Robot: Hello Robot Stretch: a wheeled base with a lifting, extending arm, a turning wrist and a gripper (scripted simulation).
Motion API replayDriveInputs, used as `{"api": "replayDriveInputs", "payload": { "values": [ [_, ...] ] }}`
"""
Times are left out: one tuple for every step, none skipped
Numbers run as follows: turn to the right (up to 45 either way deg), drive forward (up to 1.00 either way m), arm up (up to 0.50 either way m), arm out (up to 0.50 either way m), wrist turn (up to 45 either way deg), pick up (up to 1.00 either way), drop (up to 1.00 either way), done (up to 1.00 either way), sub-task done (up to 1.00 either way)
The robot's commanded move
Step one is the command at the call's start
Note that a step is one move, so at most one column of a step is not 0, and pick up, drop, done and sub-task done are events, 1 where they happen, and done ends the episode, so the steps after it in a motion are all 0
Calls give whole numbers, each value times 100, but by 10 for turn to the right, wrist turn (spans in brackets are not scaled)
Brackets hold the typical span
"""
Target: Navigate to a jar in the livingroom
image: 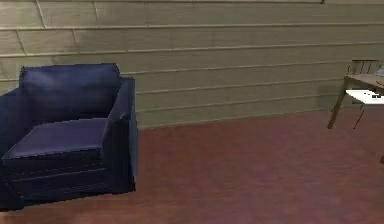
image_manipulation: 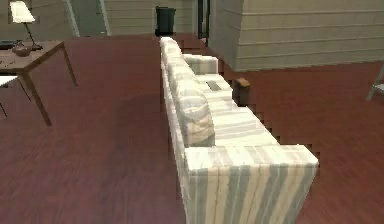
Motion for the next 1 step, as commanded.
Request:
{"api": "replayDriveInputs", "payload": {
  "values": [
    [330,0,0,0,0,0,0,0,0]
  ]
}}
